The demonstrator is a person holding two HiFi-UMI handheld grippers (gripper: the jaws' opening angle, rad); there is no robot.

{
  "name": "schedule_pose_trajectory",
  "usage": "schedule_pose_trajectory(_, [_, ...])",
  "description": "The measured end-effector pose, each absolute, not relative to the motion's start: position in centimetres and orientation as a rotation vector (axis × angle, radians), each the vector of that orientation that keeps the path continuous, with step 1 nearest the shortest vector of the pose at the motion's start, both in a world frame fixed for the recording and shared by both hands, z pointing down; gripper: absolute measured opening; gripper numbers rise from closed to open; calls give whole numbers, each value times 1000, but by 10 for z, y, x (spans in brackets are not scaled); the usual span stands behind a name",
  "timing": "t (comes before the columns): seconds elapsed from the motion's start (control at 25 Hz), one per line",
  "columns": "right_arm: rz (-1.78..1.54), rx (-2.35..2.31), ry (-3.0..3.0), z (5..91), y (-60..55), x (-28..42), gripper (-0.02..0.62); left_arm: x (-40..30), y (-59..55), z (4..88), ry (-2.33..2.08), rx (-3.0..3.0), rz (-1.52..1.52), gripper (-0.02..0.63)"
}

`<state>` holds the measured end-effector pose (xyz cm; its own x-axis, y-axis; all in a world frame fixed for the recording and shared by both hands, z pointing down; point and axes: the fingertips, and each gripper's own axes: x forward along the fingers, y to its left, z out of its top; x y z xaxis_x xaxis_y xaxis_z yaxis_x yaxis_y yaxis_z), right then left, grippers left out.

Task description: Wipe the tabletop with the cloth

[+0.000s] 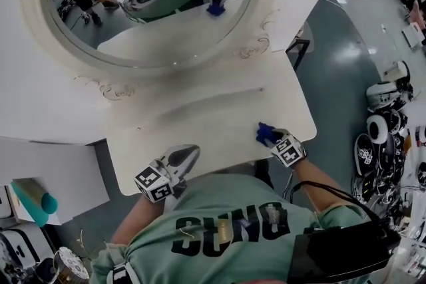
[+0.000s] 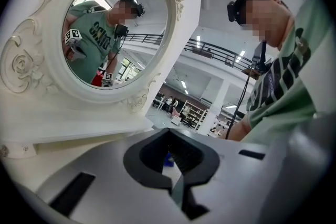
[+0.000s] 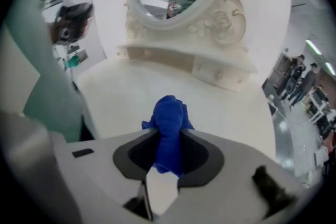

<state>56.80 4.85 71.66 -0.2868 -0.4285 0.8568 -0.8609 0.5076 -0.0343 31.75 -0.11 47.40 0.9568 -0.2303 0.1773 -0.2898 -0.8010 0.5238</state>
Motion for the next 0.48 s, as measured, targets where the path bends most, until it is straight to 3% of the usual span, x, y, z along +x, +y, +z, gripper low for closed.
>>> schedule_pose_trajectory(0.2, [539,1242,-1823,724,-95,617,104,305,6,474,-488,2522,187,2])
schedule_pose_trajectory(0.48, [468,1206,-1875,733,-124,623,110,296,16,478,-671,2469,217,2])
